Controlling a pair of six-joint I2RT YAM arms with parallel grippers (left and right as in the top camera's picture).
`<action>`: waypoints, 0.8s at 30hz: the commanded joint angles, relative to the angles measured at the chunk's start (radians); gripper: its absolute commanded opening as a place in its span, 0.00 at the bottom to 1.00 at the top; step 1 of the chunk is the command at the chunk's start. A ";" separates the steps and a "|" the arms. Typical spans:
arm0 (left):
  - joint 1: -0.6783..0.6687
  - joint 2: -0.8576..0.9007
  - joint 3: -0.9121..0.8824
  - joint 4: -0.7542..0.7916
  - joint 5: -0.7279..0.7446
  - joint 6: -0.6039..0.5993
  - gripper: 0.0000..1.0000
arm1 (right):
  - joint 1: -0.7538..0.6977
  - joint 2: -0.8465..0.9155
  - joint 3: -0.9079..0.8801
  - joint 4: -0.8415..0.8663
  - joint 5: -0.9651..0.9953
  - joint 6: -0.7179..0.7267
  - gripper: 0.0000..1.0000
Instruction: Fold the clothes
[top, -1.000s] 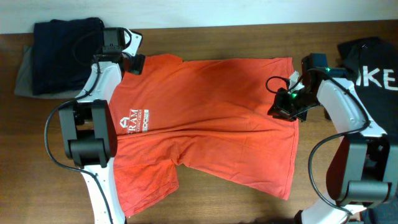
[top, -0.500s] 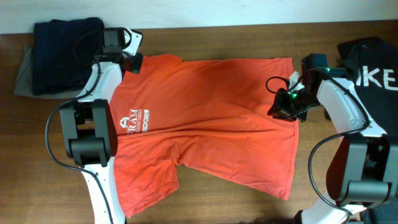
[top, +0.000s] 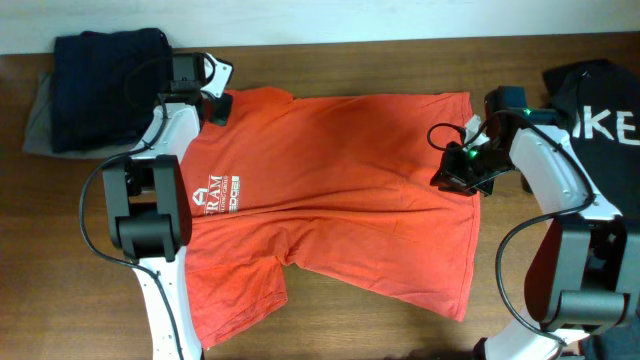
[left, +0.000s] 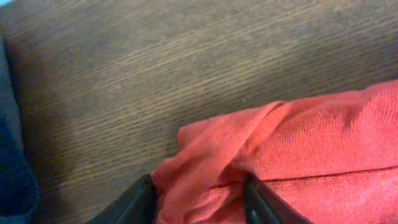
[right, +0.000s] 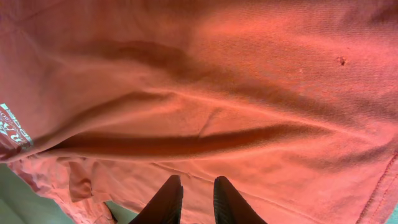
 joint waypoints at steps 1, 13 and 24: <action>-0.001 0.018 0.018 0.032 -0.008 0.014 0.35 | 0.007 0.007 0.016 -0.004 -0.005 -0.003 0.23; -0.003 0.018 0.122 0.037 -0.042 0.013 0.15 | 0.007 0.007 0.016 0.000 -0.001 -0.003 0.23; -0.002 0.018 0.173 0.014 -0.253 -0.018 0.08 | 0.007 0.007 0.016 0.005 -0.001 -0.003 0.23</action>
